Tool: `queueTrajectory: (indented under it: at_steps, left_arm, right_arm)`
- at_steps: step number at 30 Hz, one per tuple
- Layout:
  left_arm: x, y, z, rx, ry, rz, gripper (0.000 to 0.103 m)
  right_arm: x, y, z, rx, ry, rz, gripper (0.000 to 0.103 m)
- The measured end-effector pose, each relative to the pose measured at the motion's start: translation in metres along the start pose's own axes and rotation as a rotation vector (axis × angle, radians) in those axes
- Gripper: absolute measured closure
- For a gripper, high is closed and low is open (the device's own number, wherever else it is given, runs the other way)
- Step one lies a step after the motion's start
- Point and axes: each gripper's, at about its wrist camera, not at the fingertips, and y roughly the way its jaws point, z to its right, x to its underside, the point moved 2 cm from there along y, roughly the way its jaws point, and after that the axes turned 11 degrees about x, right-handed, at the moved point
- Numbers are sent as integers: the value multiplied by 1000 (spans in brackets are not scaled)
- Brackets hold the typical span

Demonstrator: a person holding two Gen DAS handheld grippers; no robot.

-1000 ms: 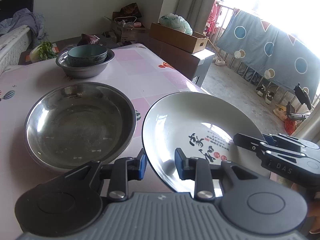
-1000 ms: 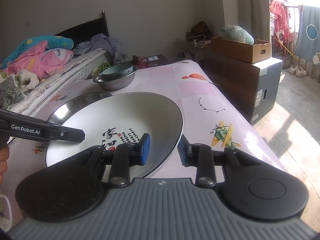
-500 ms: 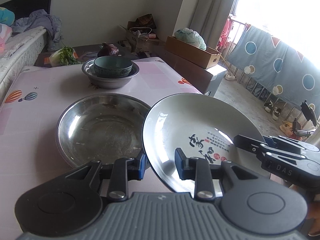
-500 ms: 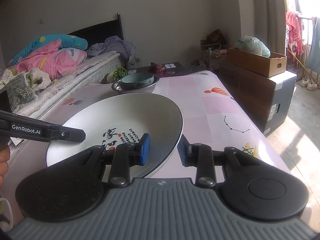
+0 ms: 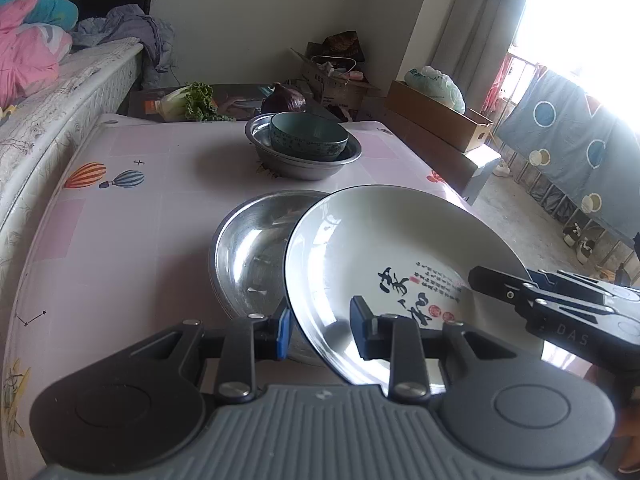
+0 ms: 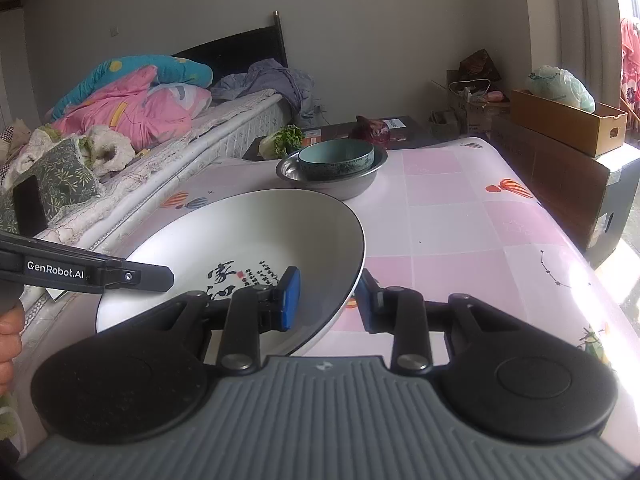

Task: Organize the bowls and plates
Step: 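Lower the white plate into the steel basin with both tools, then open both tools to release the white plate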

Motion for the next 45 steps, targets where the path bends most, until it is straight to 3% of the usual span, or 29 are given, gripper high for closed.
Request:
queueTrajectory:
  at_steps: [9,28,29,30,32,36,39,45]
  left_arm:
    - [-5,13,-27,-17,-37,-37,73]
    - [-11,30,-38,-23,-48,-70,71]
    - [-12,30,-38,-23,-50,-68,70]
    - [-12,31,-38,-23,-51,-67,69]
    - [-13,31,-38,-27,-52,-65,68]
    - [-16,29,-39,-41,-56,-53,68]
    - [-16,26,-39,-69,-51,-53,54]
    - [-20,15,-35,-85,-26,-10,47]
  right_arm:
    - [-7,39,-16,-18,5,-51,73]
    - [-9,76,-17,27,18,-117,72]
    - [-9,76,-17,27,19,-105,68]
    - [-11,75,-16,34,18,-92,57]
    - [-14,72,-16,50,4,-64,48]
    - [-20,70,-15,53,2,-43,41]
    - [-19,68,-13,42,19,-40,38]
    - [-16,60,-13,35,36,-44,30]
